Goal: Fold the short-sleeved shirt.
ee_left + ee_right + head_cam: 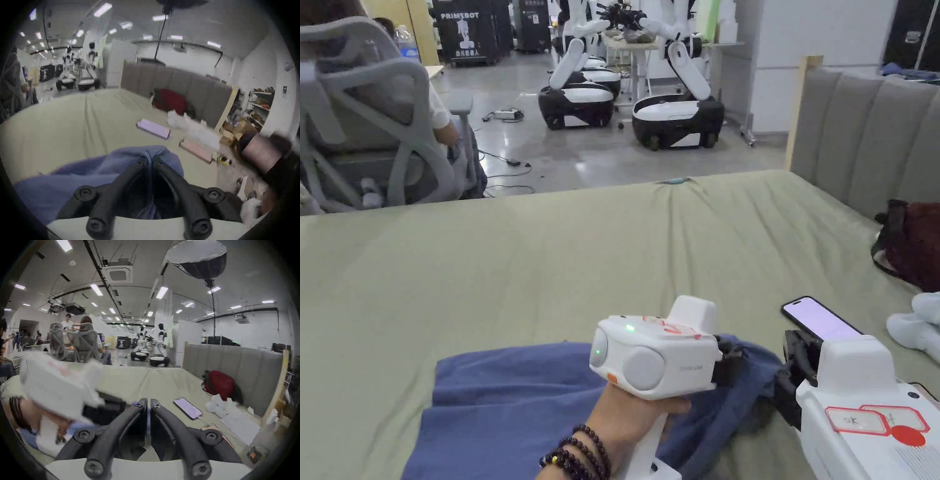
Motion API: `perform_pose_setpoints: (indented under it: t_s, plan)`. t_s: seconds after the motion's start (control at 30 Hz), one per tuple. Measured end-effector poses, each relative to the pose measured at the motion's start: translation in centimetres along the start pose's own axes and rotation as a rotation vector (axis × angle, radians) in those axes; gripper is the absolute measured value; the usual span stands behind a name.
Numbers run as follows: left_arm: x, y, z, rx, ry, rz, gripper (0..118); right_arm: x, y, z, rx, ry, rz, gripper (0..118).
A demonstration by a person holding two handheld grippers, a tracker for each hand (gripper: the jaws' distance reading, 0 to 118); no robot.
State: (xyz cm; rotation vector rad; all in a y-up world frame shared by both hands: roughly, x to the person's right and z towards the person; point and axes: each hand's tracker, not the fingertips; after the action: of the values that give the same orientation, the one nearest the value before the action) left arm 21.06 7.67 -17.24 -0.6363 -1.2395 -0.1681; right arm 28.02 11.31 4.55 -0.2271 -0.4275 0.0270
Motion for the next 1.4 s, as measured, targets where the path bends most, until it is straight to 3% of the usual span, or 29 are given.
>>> perform_pose_setpoints:
  t_s: [0.1, 0.23, 0.33, 0.37, 0.4, 0.53, 0.63, 0.73, 0.77, 0.83, 0.9, 1.07, 1.23, 1.33, 1.37, 1.4]
  plan:
    - [0.5, -3.9, -3.5, -0.053, 0.028, 0.019, 5, 1.0, -0.8, 0.0, -0.017, -0.009, -0.001, 5]
    - [0.2, -4.1, -3.4, -0.027, 0.072, 0.037, 16, 1.3, -1.2, -0.2, -0.032, 0.007, -0.014, 5]
    - [0.5, -2.9, -1.0, 0.040, 0.110, -0.011, 112, 0.9, -1.0, 0.0, -0.028, 0.021, -0.014, 5]
    - [0.4, -2.6, 0.8, 0.115, 0.094, -0.006, 117, 0.7, -0.9, 0.1, -0.025, 0.027, -0.015, 5]
    - [0.1, -2.1, 2.4, 0.164, 0.119, -0.007, 110, 0.6, -0.7, 0.0, -0.021, 0.032, -0.018, 5]
    - [-1.5, -2.3, 10.5, 0.245, 0.235, 0.030, 111, -0.8, 0.0, -0.2, -0.009, 0.070, -0.029, 5]
    - [-1.9, -4.1, 17.4, 0.346, 0.381, 0.059, 89, -2.3, 0.5, -0.3, -0.001, 0.125, -0.035, 5]
    - [-2.7, -6.3, 23.3, 0.418, 0.512, 0.143, 48, -3.9, 0.8, -0.4, 0.005, 0.164, -0.024, 6]
    - [-2.7, -7.0, 24.8, 0.429, 0.541, 0.149, 28, -4.3, 0.9, -0.5, 0.006, 0.174, -0.016, 6]
    - [-2.8, -8.7, 27.3, 0.448, 0.627, 0.142, 2, -5.3, 1.1, -0.8, 0.006, 0.198, -0.004, 6]
    - [-3.5, -9.5, 28.7, 0.441, 0.722, 0.166, 0, -6.0, 1.2, -1.0, 0.003, 0.212, 0.001, 6]
    - [-6.3, -8.3, 29.2, 0.387, 0.713, 0.224, 0, -7.1, 1.3, -1.3, -0.009, 0.226, 0.017, 6]
    - [-14.8, -5.9, 24.1, 0.190, 0.720, 0.269, 8, -7.1, 1.2, -1.4, -0.015, 0.229, 0.030, 6]
    - [-19.6, -5.6, 20.1, 0.045, 0.766, 0.285, 95, -6.8, 0.9, -2.0, -0.028, 0.220, 0.040, 6]
    - [-21.2, -5.7, 19.0, 0.014, 0.760, 0.296, 117, -6.7, 0.8, -2.3, -0.033, 0.218, 0.042, 6]
    - [-22.7, -5.9, 18.0, -0.024, 0.761, 0.282, 118, -6.7, 0.6, -2.6, -0.038, 0.212, 0.043, 6]
